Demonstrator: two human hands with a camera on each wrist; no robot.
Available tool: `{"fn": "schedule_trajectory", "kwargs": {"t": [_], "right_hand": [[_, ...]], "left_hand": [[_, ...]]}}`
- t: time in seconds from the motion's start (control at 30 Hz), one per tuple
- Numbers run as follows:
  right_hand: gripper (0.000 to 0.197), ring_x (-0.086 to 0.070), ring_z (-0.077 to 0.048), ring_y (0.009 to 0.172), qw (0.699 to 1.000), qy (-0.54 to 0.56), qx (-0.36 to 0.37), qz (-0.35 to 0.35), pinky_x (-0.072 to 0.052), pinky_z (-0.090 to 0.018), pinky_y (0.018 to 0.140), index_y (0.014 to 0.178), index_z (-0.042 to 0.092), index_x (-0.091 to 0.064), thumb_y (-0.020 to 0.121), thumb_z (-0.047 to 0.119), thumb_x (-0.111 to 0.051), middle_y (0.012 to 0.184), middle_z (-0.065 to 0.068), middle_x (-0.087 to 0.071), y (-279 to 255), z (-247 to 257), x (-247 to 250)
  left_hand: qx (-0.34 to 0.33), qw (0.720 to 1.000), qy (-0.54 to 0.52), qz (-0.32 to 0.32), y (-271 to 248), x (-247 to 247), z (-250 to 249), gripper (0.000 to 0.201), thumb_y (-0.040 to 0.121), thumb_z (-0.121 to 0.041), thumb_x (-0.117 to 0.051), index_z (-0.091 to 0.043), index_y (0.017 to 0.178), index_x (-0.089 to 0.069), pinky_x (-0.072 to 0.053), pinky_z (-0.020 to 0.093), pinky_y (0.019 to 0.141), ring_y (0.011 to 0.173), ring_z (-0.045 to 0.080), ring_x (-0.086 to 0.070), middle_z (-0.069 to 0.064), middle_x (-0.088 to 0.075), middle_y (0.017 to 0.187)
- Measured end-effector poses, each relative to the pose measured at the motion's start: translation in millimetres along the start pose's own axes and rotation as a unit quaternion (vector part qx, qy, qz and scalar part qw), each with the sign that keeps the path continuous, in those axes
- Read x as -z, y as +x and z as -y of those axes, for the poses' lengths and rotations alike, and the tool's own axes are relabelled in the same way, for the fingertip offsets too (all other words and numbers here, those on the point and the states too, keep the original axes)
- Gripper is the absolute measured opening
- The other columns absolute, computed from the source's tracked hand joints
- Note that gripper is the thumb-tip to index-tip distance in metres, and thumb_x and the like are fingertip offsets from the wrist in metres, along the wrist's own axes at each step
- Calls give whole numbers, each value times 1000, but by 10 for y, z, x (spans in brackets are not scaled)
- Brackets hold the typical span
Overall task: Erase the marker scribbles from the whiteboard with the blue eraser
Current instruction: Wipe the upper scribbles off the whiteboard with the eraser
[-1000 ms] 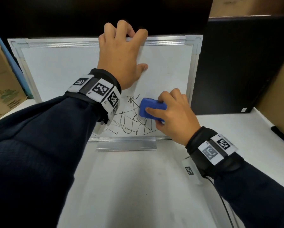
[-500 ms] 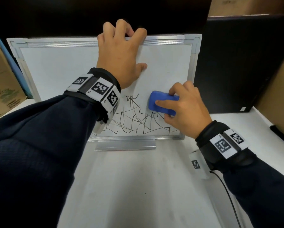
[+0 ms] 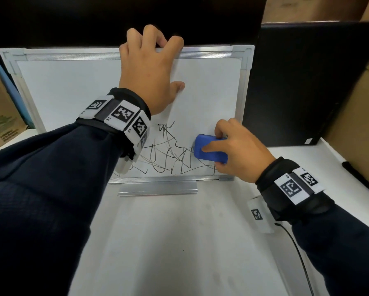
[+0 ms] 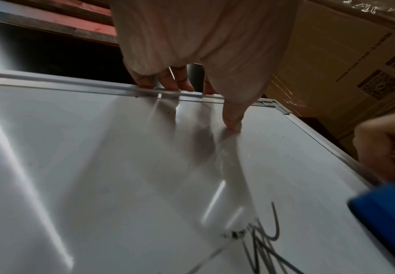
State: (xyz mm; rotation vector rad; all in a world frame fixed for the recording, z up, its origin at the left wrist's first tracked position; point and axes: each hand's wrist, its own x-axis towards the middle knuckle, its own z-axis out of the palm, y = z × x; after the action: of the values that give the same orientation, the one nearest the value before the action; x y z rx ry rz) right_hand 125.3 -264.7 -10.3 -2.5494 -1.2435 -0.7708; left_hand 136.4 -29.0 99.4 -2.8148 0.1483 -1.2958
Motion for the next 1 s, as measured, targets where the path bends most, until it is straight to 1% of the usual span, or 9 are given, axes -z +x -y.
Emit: {"fn": "schedule_trajectory", "kwargs": {"t": [0.07,0.17,0.33,0.47,0.6,0.63,0.77,0.9,1.0], "right_hand": [[41,-48,-29,82,1000,-5,-14,-3,-49,-41,63,102,19,-77,64,8,-86,93,-8,-51,-19,-98,73],[40,-45,-25,86,997,14,-51,-58,-44,-35,68,104,18,-76,65,10,-85,95,-7,-50,-42,-169,125],[40,-48,-26,83,999,10,-21,23,-51,-40,62,102,21,-76,64,12,-86,94,-5,-49,-106,-92,-31],[45,-43,-20,86,995,25,-82,-49,-47,-35,66,110,21,-71,67,16,-84,96,-3,-44,-94,-191,120],[49,-44,-19,76,996,11,-89,22,-51,-36,60,112,26,-66,67,23,-85,97,1,-40,-144,-91,97],[49,-44,-19,76,995,5,-93,22,-51,-36,60,112,26,-65,67,24,-84,97,2,-40,-139,-95,109],[47,-48,-23,73,987,24,-159,-33,-52,-36,59,112,26,-60,71,33,-79,99,0,-39,-109,-114,150],[47,-50,-27,67,979,15,-197,52,-55,-41,62,107,32,-45,72,50,-70,95,3,-39,-116,51,51],[48,-51,-32,70,970,19,-243,6,-50,-39,67,106,30,-43,71,55,-64,95,2,-40,-59,45,86]], "left_hand": [[-1,1000,0,2,-1,3,-4,62,82,-53,-71,-28,132,-47,-37,45,95,117,36,-43,10,-47,128],[5,1000,2,3,1,3,-3,62,82,-53,-71,-28,133,-47,-37,45,96,117,36,-43,10,-47,129],[8,1000,0,5,1,6,-21,62,82,-52,-71,-28,133,-46,-37,45,96,119,37,-42,10,-46,130],[22,1000,-6,-1,-16,-9,-64,63,80,-48,-74,-26,132,-47,-37,44,96,118,36,-42,10,-46,130],[37,999,-12,-1,-28,-11,-130,62,78,-43,-76,-23,130,-48,-38,43,95,118,36,-42,11,-46,130],[38,999,-12,0,-26,-5,-134,62,78,-42,-76,-23,130,-48,-38,42,95,118,36,-42,12,-46,130],[37,999,-9,4,-33,12,-132,62,78,-42,-76,-23,130,-48,-38,43,95,118,37,-42,12,-45,130],[40,999,-15,5,-34,17,-142,61,78,-41,-76,-22,129,-48,-38,44,96,119,37,-41,12,-44,131],[37,999,-14,10,-32,18,-130,61,80,-42,-75,-22,130,-47,-37,45,97,120,37,-40,12,-44,131]]}}
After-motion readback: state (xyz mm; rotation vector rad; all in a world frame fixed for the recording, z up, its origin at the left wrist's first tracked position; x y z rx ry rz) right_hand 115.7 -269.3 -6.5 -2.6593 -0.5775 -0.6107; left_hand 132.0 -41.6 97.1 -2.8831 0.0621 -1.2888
